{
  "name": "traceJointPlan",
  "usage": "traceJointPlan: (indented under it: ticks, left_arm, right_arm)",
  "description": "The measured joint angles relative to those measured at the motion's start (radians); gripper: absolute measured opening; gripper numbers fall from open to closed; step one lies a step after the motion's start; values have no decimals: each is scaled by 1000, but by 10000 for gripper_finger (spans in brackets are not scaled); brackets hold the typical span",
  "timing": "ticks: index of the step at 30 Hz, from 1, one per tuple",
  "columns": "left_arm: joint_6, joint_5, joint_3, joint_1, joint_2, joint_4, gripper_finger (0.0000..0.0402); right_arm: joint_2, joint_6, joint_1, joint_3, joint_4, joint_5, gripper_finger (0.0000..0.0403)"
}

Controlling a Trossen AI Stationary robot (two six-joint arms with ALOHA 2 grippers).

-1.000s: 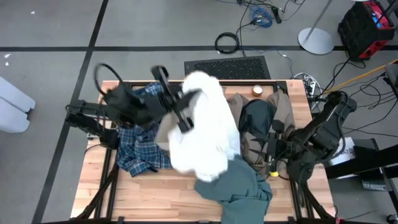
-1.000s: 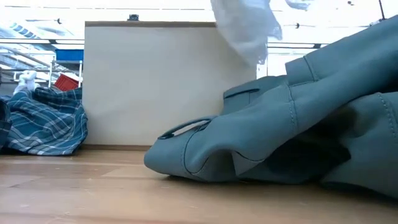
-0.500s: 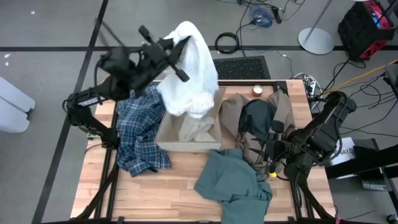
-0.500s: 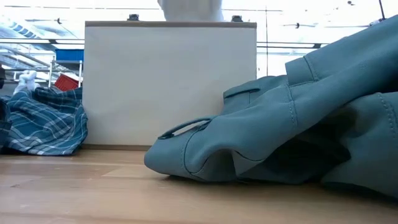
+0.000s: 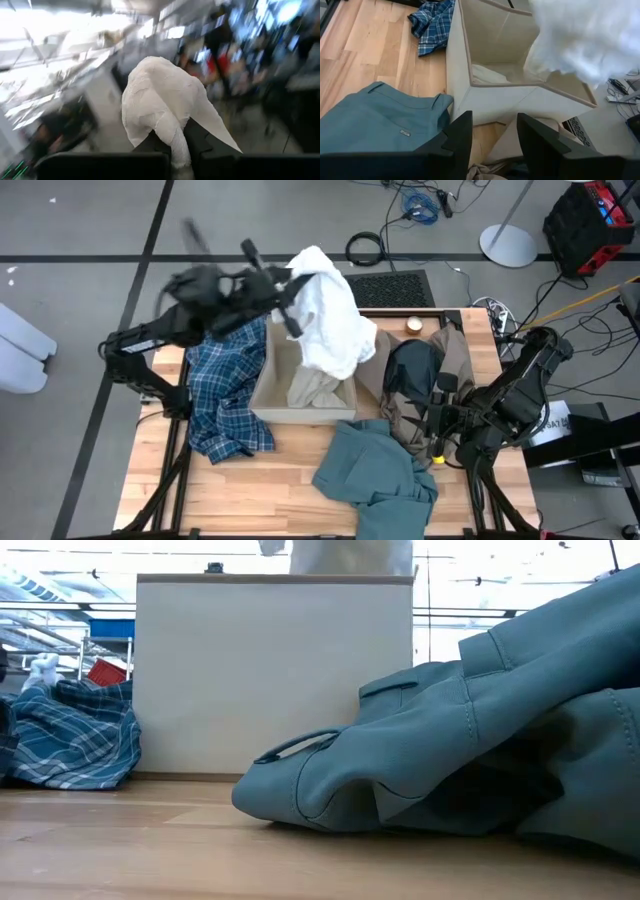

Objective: Sort clothes
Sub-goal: Put the white dress into the laundry organizer

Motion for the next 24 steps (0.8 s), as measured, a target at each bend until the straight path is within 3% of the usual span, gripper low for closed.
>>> traceJointPlan:
  ticks: [5,13,18,24]
  left_arm:
    - [0,47,2,-61,-65,61,14]
    - [-2,-42,1,-77,-98,-46,13]
    - [0,-127,1,-71,-73,-105,13]
    - [-20,-132,1,-29,-6,-174,13]
  right_arm:
    - [0,1,0,0,0,0,141]
    - [0,18,0,0,1,20,141]
    - [0,20,0,0,1,21,141]
    - [0,20,0,0,1,24,141]
